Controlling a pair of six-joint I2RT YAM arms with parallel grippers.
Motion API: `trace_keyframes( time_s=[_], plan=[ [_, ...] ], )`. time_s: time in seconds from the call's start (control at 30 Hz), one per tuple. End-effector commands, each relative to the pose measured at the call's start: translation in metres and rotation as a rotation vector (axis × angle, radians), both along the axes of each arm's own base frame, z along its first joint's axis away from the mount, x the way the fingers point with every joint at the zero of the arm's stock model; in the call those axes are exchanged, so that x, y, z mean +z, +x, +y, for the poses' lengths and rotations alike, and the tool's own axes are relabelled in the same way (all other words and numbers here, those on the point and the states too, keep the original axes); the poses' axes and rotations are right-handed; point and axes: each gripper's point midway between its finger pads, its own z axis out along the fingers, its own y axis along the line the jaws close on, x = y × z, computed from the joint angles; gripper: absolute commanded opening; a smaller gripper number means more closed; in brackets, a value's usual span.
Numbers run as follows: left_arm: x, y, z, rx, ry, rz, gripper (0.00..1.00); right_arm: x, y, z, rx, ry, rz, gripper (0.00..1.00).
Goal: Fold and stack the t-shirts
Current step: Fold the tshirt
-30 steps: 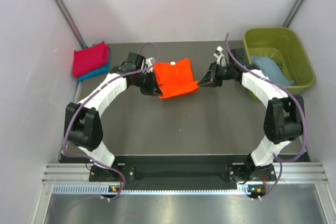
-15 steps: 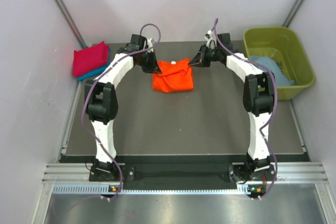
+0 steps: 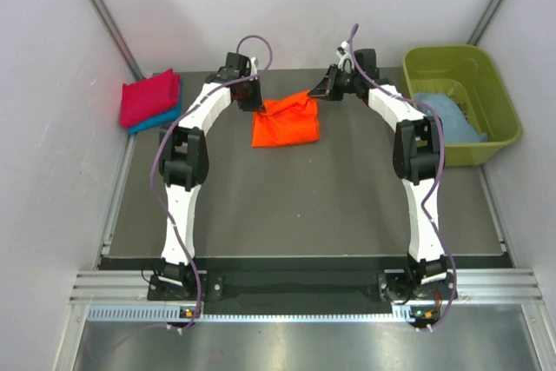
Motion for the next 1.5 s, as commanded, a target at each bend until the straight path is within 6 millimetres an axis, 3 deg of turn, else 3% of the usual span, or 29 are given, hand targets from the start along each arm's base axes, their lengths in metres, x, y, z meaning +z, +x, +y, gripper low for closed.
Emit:
trace_keyframes(
  time_s=[0.0,0.03,0.1,0.13,0.17,0.2,0.23,0.37,0.43,0.53,0.6,0.7,0.83,0.87,1.0,1.13,1.33,1.47],
  plan=[
    [0.024,0.041,0.012,0.055,0.064,-0.159,0.00,0.012,0.019,0.001,-0.011,-0.005,-0.102,0.00],
    [0.021,0.045,0.014,0.065,0.077,-0.166,0.00,0.010,0.020,0.001,-0.014,-0.007,-0.100,0.01],
    [0.030,0.053,0.016,0.089,0.095,-0.198,0.14,0.003,0.022,0.000,-0.019,-0.020,-0.100,0.08],
    [0.031,0.055,0.019,0.104,0.108,-0.206,0.25,0.001,0.023,-0.001,-0.024,-0.027,-0.100,0.31],
    [0.034,0.056,0.020,0.104,0.108,-0.214,0.38,-0.002,0.022,-0.001,-0.026,-0.031,-0.101,0.41],
    [0.038,0.055,0.020,0.100,0.109,-0.217,0.59,0.000,0.024,-0.002,-0.027,-0.033,-0.112,0.47],
    [0.046,0.054,0.019,0.096,0.100,-0.227,0.64,0.010,0.026,-0.003,-0.029,-0.033,-0.145,0.63],
    [0.081,0.050,0.012,0.086,0.062,-0.280,0.74,0.043,0.028,-0.008,-0.037,-0.048,-0.228,0.70],
    [0.098,0.046,0.005,0.070,0.039,-0.301,0.73,0.063,0.024,-0.008,-0.039,-0.034,-0.252,0.70],
    [0.097,0.032,-0.011,0.020,-0.039,-0.252,0.70,0.070,0.012,-0.002,-0.029,0.033,-0.203,0.69],
    [0.084,0.020,-0.025,-0.013,-0.101,-0.191,0.65,0.070,0.004,0.004,-0.008,0.078,-0.167,0.68],
    [0.073,0.010,-0.047,-0.064,-0.169,-0.142,0.52,0.052,-0.009,0.019,0.029,0.088,-0.113,0.66],
    [0.065,0.010,-0.061,-0.078,-0.201,-0.123,0.35,0.019,-0.030,0.040,0.076,0.106,-0.007,0.64],
    [0.062,0.012,-0.061,-0.076,-0.198,-0.120,0.29,0.013,-0.034,0.042,0.080,0.106,0.015,0.63],
    [0.034,0.022,-0.053,-0.054,-0.155,-0.103,0.24,-0.015,-0.045,0.055,0.110,0.099,0.061,0.61],
    [0.021,0.036,-0.047,-0.038,-0.139,-0.114,0.17,-0.032,-0.054,0.064,0.134,0.090,0.097,0.60],
    [0.006,0.052,-0.043,-0.019,-0.121,-0.132,0.14,-0.044,-0.053,0.062,0.128,0.071,0.100,0.59],
    [-0.005,0.077,-0.034,0.045,-0.074,-0.199,0.15,-0.055,-0.057,0.060,0.126,0.050,0.130,0.59]
  ],
)
